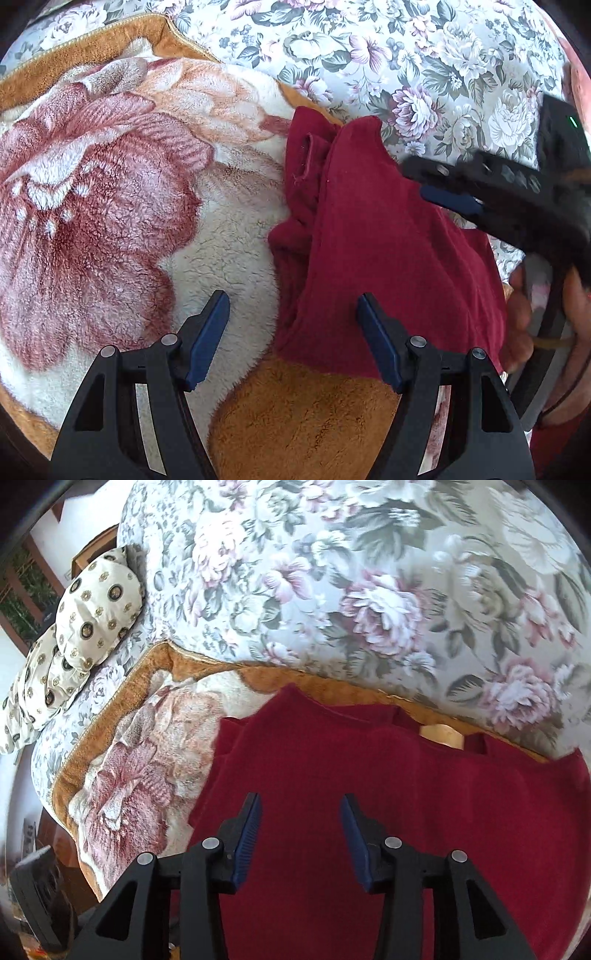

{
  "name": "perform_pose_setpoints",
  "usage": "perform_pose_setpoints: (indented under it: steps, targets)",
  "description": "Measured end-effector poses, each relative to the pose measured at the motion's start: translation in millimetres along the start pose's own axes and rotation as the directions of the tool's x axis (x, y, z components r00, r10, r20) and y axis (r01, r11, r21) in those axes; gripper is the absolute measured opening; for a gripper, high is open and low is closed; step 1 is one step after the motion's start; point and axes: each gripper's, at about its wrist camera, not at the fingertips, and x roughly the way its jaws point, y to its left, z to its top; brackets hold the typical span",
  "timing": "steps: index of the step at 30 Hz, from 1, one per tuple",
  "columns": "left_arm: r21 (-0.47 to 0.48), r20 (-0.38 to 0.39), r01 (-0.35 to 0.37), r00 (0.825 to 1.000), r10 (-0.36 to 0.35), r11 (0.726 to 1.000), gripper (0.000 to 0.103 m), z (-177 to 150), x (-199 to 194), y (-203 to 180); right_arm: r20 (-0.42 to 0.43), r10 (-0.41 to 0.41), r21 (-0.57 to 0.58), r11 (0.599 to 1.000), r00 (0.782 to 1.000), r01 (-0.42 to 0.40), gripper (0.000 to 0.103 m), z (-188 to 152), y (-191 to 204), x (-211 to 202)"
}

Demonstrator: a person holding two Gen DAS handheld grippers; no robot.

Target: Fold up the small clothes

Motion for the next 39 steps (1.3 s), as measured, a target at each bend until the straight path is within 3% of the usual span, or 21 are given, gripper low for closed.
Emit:
perform_pose_setpoints:
  steps: [9, 12, 15, 18, 22, 25, 31, 33, 35, 37, 38, 39]
  targets:
    - [-0.054, 0.036, 0.097, 0.995, -0.095, 0.994, 0.09, -1.9, 3.1, 3.3, -0.068, -0.048, -0.066, 0.997, 0.997, 0.043, 0.05, 30.7, 47.3, 65.3]
    - [-0.051, 0.051, 0.124, 0.991, -0.121, 0.991, 0.094, -2.4, 4.4, 3.4, -0.086, -0.1, -0.123, 0.988, 0.991, 0.089, 0.057, 34.5, 61.2, 79.0]
    - [-0.024, 0.063, 0.133, 0.989, -0.131, 0.991, 0.095, -4.6, 4.4, 2.4, -0.105, -0.148, -0.15, 0.98, 0.983, 0.132, 0.058, 40.1, 67.3, 84.7]
    - [-0.009, 0.073, 0.137, 0.988, -0.136, 0.991, 0.097, -8.0, 2.8, 1.9, -0.103, -0.126, -0.157, 0.982, 0.987, 0.109, 0.058, 42.9, 65.4, 75.3]
    - [-0.007, 0.088, 0.138, 0.987, -0.137, 0.99, 0.1, -10.8, 2.5, 0.1, -0.162, -0.049, -0.07, 0.997, 0.986, 0.038, 0.063, 47.6, 55.3, 84.6]
    - [-0.008, 0.091, 0.15, 0.985, -0.149, 0.989, 0.1, -10.5, 1.6, 1.4, -0.165, -0.094, -0.109, 0.991, 0.982, 0.076, 0.066, 48.8, 62.9, 93.3]
    - [0.023, 0.109, 0.158, 0.981, -0.16, 0.987, 0.102, -10.1, 3.5, -0.8, -0.246, -0.188, -0.245, 0.961, 0.951, 0.127, 0.077, 52.4, 82.3, 116.7]
    - [0.027, 0.117, 0.158, 0.98, -0.161, 0.987, 0.102, -8.0, 5.1, -1.9, -0.249, -0.229, -0.288, 0.945, 0.941, 0.154, 0.077, 50.4, 84.2, 120.5]
    - [0.02, 0.129, 0.176, 0.976, -0.177, 0.984, 0.101, -7.4, 4.5, -0.6, -0.237, -0.259, -0.313, 0.933, 0.936, 0.179, 0.07, 47.7, 85.2, 121.2]
    - [0.005, 0.151, 0.21, 0.966, -0.208, 0.978, 0.096, -6.7, 2.6, 3.0, -0.205, -0.284, -0.364, 0.911, 0.937, 0.197, 0.053, 43.9, 86.8, 116.5]
    - [0.002, 0.156, 0.221, 0.963, -0.218, 0.975, 0.08, -5.5, 2.5, 5.6, -0.196, -0.267, -0.369, 0.911, 0.944, 0.182, 0.049, 42.3, 85.3, 112.2]
    - [-0.001, 0.145, 0.242, 0.96, -0.239, 0.97, 0.05, -4.5, 4.7, 7.5, -0.19, -0.249, -0.366, 0.916, 0.95, 0.167, 0.041, 41.3, 83.3, 107.8]
